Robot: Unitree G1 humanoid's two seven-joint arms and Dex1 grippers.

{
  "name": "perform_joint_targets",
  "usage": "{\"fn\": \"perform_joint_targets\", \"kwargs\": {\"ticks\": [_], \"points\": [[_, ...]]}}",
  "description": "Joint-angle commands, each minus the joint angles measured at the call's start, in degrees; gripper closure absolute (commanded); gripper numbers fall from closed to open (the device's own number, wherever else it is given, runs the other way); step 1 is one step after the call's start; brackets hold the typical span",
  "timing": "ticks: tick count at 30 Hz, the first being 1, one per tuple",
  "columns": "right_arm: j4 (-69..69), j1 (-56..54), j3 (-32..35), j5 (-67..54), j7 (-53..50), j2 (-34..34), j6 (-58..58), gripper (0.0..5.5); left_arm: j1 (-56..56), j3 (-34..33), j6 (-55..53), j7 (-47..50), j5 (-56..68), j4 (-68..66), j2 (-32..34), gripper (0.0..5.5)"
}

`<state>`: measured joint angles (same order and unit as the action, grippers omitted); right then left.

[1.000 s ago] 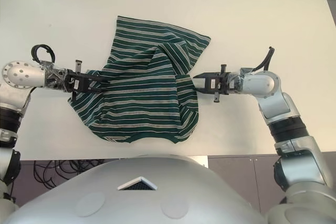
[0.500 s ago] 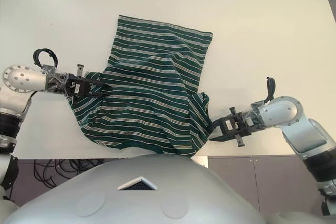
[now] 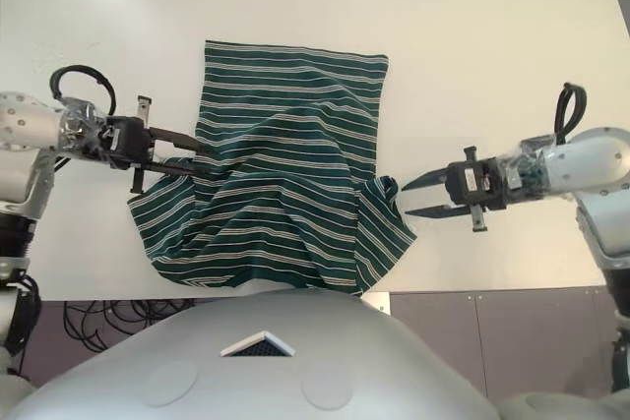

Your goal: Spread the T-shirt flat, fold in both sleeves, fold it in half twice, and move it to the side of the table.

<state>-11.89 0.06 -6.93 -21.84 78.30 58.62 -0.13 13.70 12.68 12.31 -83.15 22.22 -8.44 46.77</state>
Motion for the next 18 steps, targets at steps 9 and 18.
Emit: {"fn": "perform_joint_targets", "kwargs": {"ticks": [9, 18], "points": [[46.1, -27.8, -13.6, 31.7, -36.7, -33.1, -8.9, 3.84, 22.2, 6.9, 8.4, 40.4, -32.8, -50.3, -17.8, 4.42], [80.8, -44.6, -14.6, 38.8, -51.7, -43.5, -16.3, 3.84, 26.6, 7.0, 11.8, 49.0, -37.3, -63.3, -21.4, 4.42]]}}
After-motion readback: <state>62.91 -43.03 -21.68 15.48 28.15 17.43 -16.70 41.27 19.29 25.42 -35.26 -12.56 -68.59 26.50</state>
